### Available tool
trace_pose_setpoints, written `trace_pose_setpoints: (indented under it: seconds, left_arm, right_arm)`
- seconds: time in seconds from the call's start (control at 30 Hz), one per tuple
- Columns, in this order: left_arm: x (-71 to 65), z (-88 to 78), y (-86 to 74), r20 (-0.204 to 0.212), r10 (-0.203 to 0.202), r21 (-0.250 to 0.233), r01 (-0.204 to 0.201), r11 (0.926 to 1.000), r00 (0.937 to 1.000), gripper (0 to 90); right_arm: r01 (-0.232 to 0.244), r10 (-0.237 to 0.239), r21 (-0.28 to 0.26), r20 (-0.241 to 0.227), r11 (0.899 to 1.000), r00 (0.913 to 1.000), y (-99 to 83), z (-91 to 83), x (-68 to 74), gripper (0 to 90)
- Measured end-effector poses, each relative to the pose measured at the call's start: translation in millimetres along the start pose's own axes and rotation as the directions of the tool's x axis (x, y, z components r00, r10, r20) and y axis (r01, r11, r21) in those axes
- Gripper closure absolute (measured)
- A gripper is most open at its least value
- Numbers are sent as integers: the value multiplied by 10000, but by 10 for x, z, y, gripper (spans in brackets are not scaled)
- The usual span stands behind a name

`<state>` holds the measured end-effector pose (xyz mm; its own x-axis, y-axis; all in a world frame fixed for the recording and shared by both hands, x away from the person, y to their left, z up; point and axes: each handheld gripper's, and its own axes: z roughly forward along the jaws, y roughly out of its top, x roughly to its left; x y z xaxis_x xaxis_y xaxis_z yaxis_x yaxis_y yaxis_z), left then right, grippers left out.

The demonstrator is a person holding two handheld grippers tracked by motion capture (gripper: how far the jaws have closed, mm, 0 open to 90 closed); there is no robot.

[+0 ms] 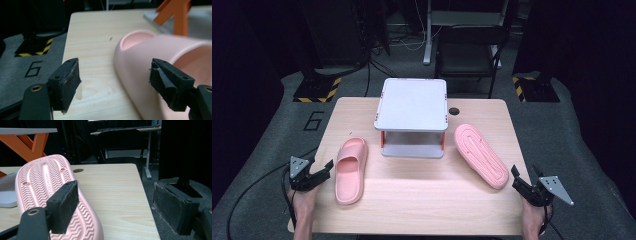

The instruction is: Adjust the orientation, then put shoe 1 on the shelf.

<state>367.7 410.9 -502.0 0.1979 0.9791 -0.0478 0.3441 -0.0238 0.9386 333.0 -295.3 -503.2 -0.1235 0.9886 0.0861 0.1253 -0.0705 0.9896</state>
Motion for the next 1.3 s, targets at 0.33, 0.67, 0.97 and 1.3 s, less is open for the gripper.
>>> trace_pose_setpoints:
  seconds: [0.33,0.67,0.97,1.3]
  left_arm:
    - [79,-119,-73,966,-1386,-983,1481,9841,9856,221]
    - [-5,-85,-57,1108,-1066,-693,1147,9910,9881,221]
    - [-76,-22,-72,1223,-657,-191,685,9975,9903,222]
    - [-144,105,-93,1375,-282,570,205,9982,9901,241]
  right_arm:
    - [-77,76,-31,-18,10000,10000,5,-10,16,207]
    - [-158,158,-11,81,9999,9998,5,-7,-15,205]
    - [-159,159,61,77,9999,9998,0,-6,-3,205]
    - [-105,105,4,-21,9999,9999,-1,0,-15,205]
